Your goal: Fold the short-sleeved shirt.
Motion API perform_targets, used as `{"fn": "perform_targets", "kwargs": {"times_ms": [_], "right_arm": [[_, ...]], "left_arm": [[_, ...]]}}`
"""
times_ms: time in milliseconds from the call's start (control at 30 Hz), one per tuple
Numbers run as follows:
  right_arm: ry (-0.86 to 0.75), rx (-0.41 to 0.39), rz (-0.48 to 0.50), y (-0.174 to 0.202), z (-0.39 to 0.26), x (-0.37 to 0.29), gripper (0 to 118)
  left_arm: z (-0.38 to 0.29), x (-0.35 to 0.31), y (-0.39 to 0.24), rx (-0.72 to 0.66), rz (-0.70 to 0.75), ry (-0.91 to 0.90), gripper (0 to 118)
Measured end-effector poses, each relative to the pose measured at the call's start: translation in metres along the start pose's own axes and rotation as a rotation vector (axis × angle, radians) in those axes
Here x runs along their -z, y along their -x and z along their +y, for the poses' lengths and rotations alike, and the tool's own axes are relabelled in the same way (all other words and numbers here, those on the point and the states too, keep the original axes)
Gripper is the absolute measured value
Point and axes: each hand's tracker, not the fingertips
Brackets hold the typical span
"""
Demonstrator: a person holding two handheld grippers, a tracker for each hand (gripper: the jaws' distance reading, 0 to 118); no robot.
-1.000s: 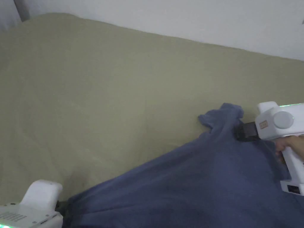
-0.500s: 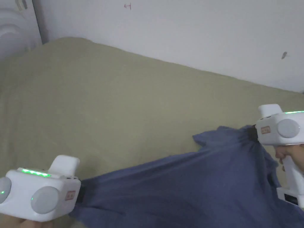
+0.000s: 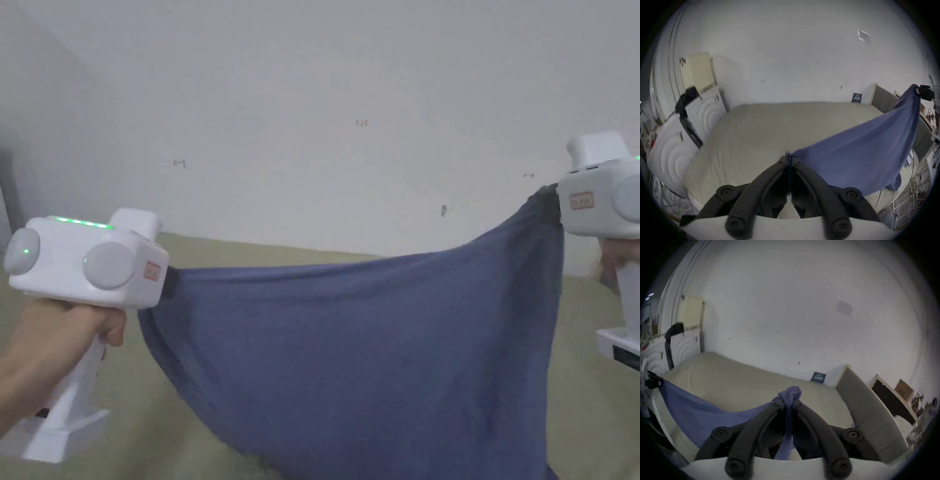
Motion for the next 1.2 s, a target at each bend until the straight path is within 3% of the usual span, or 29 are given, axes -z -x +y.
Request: {"fn": "perform_targets", "kwargs": {"times_ms": [167, 433, 867, 1200], "right_arm": [[-0.084, 0.058, -0.081, -0.036, 0.033, -0.042, 10], [-0.140, 0.091, -0.155, -0.051, 0.079, -0.042, 10], [-0.173, 0.109, -0.188, -0.054, 0.170, 0.060, 10], [-0.171, 0.142, -0.199, -0.047, 0.195, 0.170, 10]], "left_arm": [[0.069, -0.025, -0.025, 0.043, 0.048, -0.114, 2], [0.155, -0.036, -0.043, 0.012, 0.107, -0.207, 2], [0.263, 0.025, -0.030, -0.042, 0.209, -0.254, 2], [0.321, 0.129, -0.026, -0.023, 0.257, -0.256, 2]]}}
